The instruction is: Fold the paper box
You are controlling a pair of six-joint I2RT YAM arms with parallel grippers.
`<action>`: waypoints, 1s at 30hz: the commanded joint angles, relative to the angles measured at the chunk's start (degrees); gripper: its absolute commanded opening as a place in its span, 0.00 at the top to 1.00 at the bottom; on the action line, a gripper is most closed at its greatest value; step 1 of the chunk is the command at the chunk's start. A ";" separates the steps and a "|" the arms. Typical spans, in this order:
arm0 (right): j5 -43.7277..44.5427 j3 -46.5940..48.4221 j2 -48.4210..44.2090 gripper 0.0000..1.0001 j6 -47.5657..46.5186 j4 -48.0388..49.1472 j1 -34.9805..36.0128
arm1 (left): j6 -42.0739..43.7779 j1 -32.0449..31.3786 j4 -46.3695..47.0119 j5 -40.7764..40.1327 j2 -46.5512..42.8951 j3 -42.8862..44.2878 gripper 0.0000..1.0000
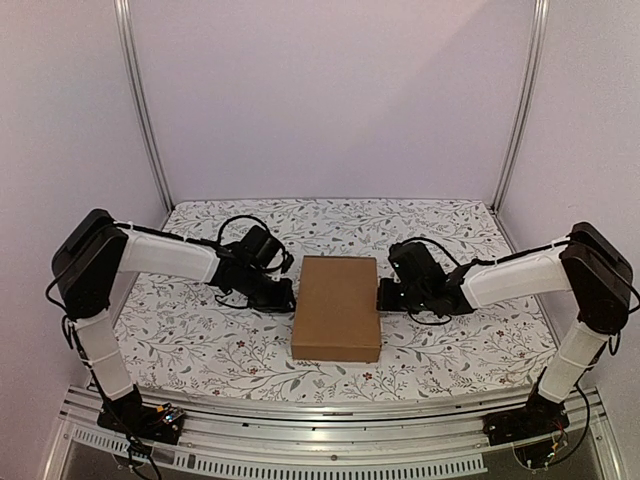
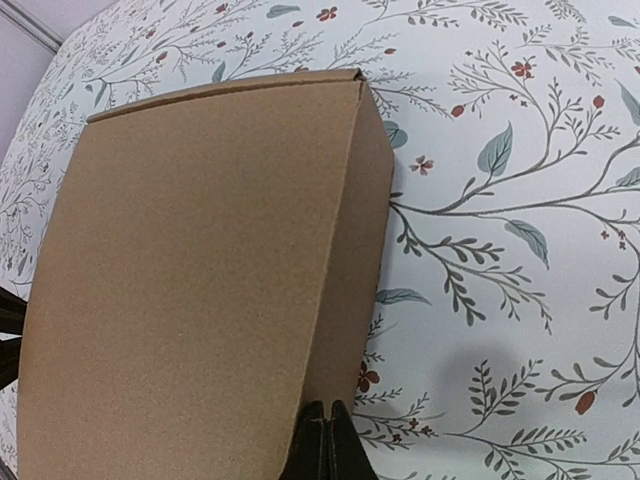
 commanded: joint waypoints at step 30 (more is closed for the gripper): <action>12.82 8.51 -33.60 0.01 -24.92 -29.79 -6.06 | 8.61 3.48 -16.19 -10.97 -30.27 9.65 0.20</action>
